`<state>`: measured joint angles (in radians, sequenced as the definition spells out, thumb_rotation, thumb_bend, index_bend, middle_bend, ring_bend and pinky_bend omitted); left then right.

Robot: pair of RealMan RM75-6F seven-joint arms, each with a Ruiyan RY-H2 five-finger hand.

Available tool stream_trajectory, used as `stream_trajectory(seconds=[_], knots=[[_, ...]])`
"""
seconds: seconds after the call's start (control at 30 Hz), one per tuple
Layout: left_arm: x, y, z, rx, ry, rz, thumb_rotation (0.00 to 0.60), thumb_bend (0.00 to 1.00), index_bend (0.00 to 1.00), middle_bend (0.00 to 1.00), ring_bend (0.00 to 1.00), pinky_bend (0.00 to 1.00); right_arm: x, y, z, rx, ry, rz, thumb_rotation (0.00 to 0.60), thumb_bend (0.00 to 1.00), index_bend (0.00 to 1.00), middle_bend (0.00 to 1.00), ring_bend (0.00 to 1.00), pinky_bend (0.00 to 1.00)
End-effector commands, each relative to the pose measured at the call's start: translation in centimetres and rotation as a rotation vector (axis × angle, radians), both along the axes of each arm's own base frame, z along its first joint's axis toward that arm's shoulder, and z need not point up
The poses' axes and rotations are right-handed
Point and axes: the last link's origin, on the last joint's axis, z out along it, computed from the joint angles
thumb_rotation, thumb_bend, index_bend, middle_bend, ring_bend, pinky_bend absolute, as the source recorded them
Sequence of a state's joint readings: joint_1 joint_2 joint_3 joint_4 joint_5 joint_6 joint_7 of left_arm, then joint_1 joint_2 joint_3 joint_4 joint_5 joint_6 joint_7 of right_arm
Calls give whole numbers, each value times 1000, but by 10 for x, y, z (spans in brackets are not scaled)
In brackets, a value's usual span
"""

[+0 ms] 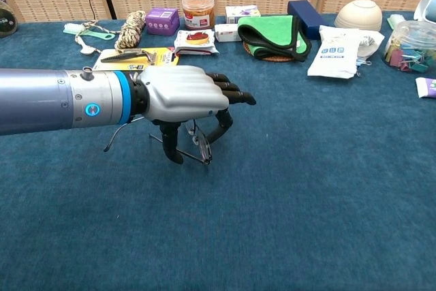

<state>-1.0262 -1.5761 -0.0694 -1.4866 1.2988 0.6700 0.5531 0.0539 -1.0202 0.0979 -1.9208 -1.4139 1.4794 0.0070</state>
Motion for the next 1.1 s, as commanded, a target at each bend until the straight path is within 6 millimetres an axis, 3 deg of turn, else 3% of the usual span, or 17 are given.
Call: stream_trajectory(seconds=[0.03,0.63,0.9,1.1], knots=[[1,0,1,2,-11,6,600,24,580,0,0,0,0,0,-1,2,-2,0,600,0,18,0,0,0],[4,4,1,66,-64,30,600,25,696,0,0,0,-2,1,1,-8,-11,-1,600,0,35,0,0,0],[2,3,1,57,-41,55,600,25,383,0,0,0,-3,2,2,-10,-14,-4,600,0,34,0,0,0],[0,-2,4,38,-12,66,600,25,309,0,0,0,-4,3,2,-11,-18,-3,600,0,34,0,0,0]])
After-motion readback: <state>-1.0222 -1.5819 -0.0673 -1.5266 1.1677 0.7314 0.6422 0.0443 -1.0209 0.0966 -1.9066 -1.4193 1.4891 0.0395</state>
